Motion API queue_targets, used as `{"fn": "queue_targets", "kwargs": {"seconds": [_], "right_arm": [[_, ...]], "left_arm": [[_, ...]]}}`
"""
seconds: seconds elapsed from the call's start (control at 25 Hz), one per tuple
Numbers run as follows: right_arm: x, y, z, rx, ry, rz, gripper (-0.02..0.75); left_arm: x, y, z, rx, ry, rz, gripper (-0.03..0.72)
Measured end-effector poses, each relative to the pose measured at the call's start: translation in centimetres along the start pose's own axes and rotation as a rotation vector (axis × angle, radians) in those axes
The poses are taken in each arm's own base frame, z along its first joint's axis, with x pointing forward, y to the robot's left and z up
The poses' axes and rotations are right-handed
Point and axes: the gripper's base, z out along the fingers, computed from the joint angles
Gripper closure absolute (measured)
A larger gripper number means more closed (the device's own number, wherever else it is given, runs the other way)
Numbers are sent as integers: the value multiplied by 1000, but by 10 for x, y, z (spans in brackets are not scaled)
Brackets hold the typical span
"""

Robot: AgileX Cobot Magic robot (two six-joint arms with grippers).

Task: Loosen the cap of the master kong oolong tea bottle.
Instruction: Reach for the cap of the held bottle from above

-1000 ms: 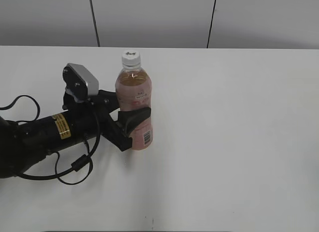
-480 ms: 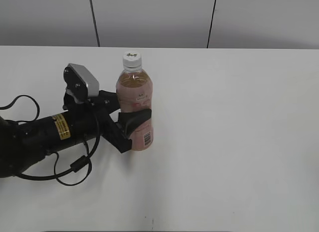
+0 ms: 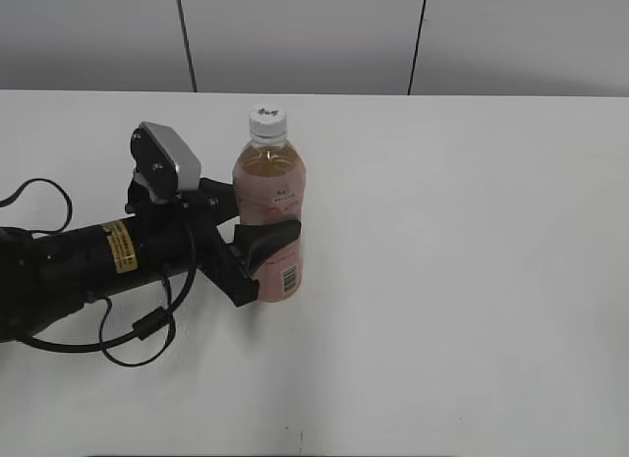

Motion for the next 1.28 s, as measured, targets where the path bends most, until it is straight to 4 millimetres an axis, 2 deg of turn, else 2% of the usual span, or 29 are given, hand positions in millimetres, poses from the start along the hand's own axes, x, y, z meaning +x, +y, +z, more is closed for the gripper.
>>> {"fn": "queue_targets", "kwargs": {"seconds": [0.28, 0.44, 0.6, 0.96, 1.08, 1.28], "right_arm": [[0, 1, 0, -9, 0, 4, 280], [-5, 8, 3, -84, 12, 0, 280], [-27, 20, 23, -228, 135, -71, 280], [-98, 33, 81, -451, 340, -317, 280], [-113, 38, 103, -538, 403, -395, 280], [-136, 49, 113, -675, 308, -582, 280]], "left_arm": [[-7, 0, -3, -7, 54, 35, 299], [-12, 0, -5, -19, 81, 52, 299], [-13, 0, -6, -27, 94, 58, 299], [-13, -1, -6, -8, 98, 71, 299], [-13, -2, -6, 0, 100, 76, 299], [-13, -2, -6, 4, 101, 78, 299]]}}
